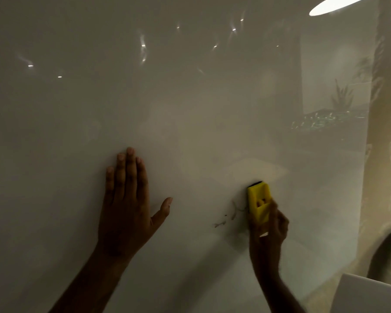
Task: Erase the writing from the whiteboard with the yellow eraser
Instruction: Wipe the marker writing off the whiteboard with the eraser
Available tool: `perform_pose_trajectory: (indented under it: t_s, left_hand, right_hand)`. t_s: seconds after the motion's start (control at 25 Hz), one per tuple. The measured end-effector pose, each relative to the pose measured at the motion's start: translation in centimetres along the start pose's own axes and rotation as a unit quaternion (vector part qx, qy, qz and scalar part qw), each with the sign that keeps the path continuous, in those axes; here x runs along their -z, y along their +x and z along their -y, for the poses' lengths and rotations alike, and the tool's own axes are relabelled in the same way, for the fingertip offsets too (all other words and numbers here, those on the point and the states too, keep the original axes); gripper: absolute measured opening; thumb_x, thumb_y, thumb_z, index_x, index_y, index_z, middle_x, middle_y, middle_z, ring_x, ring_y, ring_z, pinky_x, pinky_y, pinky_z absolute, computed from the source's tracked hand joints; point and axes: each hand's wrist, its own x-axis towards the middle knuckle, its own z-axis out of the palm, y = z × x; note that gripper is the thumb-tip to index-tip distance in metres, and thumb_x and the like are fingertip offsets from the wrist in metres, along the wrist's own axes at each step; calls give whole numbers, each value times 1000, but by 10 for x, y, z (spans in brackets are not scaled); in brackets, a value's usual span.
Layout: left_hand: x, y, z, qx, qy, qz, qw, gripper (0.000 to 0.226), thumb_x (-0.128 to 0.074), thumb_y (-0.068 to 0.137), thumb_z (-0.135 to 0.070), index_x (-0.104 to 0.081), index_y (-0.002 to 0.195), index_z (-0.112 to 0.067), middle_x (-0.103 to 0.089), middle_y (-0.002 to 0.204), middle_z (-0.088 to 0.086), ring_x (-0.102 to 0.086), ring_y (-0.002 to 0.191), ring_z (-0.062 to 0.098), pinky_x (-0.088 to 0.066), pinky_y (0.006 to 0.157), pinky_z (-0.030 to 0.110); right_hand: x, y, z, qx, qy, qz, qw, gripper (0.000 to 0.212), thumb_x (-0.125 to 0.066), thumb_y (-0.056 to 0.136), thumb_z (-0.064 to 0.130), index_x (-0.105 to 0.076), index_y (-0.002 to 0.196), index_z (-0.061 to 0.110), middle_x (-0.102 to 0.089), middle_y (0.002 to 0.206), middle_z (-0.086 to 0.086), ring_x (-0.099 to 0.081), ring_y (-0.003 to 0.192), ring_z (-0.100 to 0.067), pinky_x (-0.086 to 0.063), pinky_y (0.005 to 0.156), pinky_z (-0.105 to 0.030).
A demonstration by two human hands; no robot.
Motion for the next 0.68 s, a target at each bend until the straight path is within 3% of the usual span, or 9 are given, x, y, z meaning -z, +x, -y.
perform_pose_trajectory:
  t_s: [0.12,0.24,0.36,0.48,0.56,0.68]
  left_hand:
    - [0,-2,2,-3,-9,-1,1000,98,-42,106,-60,-14,167,10,-8,178,29,-4,167,41,-5,136,55]
    - [-1,-2,3,-9,-10,0,1000,98,-42,106,-60,-13,168,10,-8,178,29,-5,167,42,-6,136,56]
    - [-1,-2,3,-10,-11,2,1000,97,-41,106,-60,-13,167,10,-8,178,29,-5,167,42,-4,136,55]
    - [-1,-2,4,-11,-16,-2,1000,95,-44,103,-54,-16,167,10,-10,178,30,-8,167,43,-3,136,54]
    - [-1,-2,5,-14,-23,-4,1000,94,-46,102,-51,-16,167,10,-11,177,30,-7,167,43,-2,137,53]
    - [1,-1,6,-15,-34,-9,999,92,-46,101,-49,-20,166,10,-14,177,30,-11,166,44,-3,137,52]
  right_hand:
    - [6,0,-2,35,0,36,999,75,-71,93,21,-38,161,23,-42,141,-7,-43,129,-24,-52,91,-47]
    - [18,45,-24,24,-29,4,999,76,-72,97,19,-34,162,29,-44,137,-11,-50,124,-37,-51,97,-63]
    - [15,54,-14,-47,-32,-24,998,74,-67,96,34,-32,161,35,-44,136,-11,-49,124,-36,-48,102,-62]
    - [-6,6,14,26,-22,-9,999,80,-77,92,13,-37,160,26,-46,138,-17,-48,123,-33,-50,100,-52]
    - [-14,-35,27,66,-30,47,996,76,-74,92,19,-40,160,29,-44,142,-10,-45,122,-24,-49,96,-49]
    - [-9,-45,25,123,-73,88,986,68,-66,100,28,-36,160,33,-43,141,-5,-48,120,-30,-47,97,-52]
